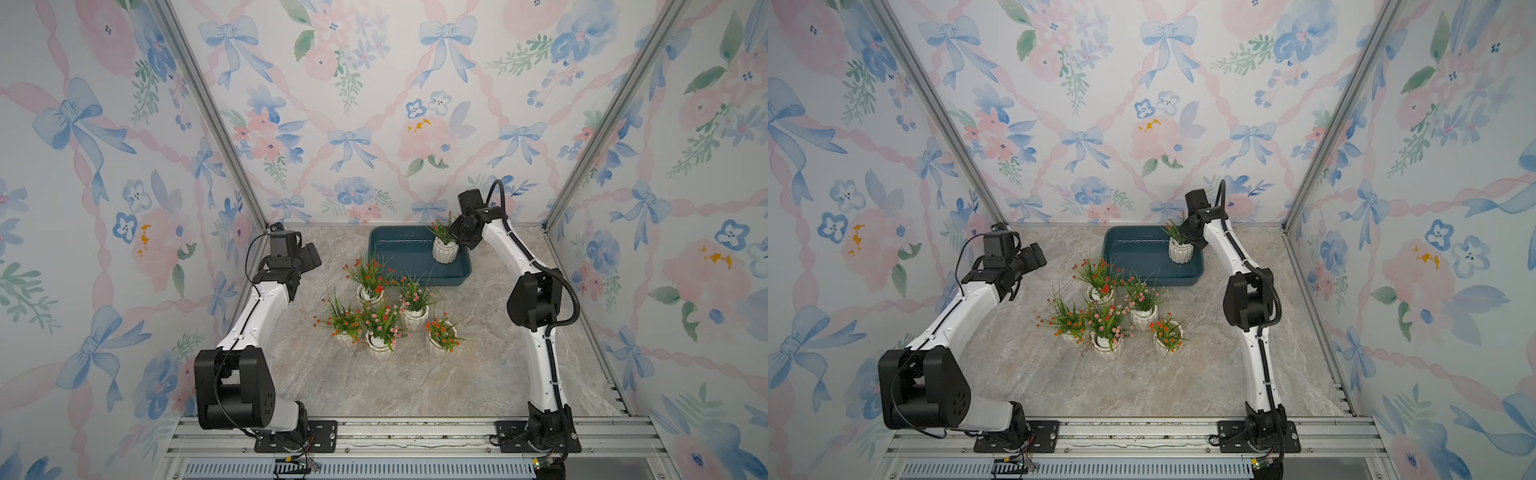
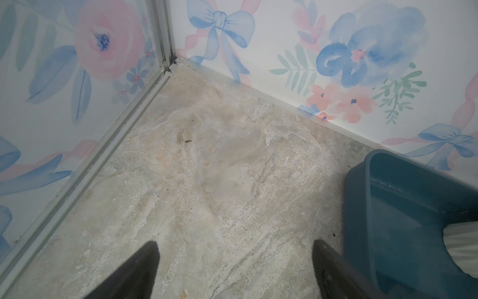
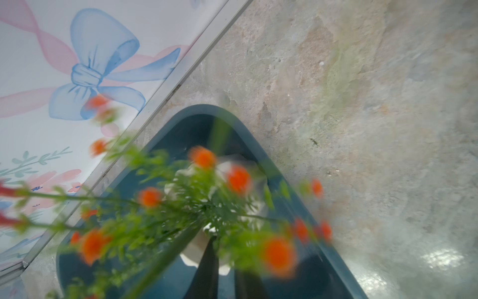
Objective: Put the potted gypsophila into the storage box
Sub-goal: Place the baby's breath potted plant at the storage box.
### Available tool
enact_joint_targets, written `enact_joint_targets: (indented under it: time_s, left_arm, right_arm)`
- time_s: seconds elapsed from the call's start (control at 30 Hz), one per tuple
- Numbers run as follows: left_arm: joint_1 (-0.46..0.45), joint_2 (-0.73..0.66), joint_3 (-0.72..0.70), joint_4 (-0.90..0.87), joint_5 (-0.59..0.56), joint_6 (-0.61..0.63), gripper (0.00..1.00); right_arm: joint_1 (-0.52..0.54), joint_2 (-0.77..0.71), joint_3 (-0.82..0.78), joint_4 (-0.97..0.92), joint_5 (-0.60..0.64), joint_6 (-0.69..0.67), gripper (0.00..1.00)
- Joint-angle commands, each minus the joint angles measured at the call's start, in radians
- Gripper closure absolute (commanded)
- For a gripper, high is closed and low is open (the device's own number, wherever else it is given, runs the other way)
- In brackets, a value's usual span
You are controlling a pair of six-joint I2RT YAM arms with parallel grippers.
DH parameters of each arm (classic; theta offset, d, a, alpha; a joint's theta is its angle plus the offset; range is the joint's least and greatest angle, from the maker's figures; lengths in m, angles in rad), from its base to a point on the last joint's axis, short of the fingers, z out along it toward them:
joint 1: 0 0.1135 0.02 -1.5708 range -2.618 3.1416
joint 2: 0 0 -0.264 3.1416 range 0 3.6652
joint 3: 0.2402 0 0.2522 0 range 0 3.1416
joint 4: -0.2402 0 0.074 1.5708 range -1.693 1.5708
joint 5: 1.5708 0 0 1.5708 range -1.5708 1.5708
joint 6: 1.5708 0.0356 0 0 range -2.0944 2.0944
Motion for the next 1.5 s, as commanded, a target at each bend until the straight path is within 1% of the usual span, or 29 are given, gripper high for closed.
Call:
enact_joint_targets:
  time_s: [0.0, 0.53, 1.13, 1.23, 1.33, 1.4, 1.47]
  left_arm:
    - [0.011, 0.010, 0.019, -0.012, 0.013, -0.014, 0.07]
    - [0.013, 0.008, 0.019, -0.012, 0.013, -0.014, 0.07]
    - [0.014, -0.006, 0.017, -0.012, 0.012, -0.015, 0.07]
    - [0.014, -0.008, 0.017, -0.012, 0.011, -0.015, 0.07]
    - [0.014, -0.008, 0.017, -0.012, 0.010, -0.015, 0.07]
    - [0.015, -0.010, 0.016, -0.012, 0.011, -0.015, 0.07]
    - [0.015, -0.008, 0.016, -0.012, 0.009, -0.015, 0.07]
  right_arm:
    - [-0.001, 0.044, 0.006, 0.006, 0.009, 0.012, 0.84]
    - [0.004, 0.010, -0.030, 0.021, 0.001, -0.035, 0.82]
    - [0.009, -0.027, -0.062, 0.026, -0.002, -0.069, 0.76]
    - [0.010, -0.033, -0.069, 0.028, -0.003, -0.078, 0.72]
    - [0.012, -0.041, -0.078, 0.034, -0.004, -0.089, 0.63]
    - [0.014, -0.049, -0.088, 0.045, -0.004, -0.101, 0.53]
    - [0.017, -0.057, -0.098, 0.056, -0.007, -0.115, 0.46]
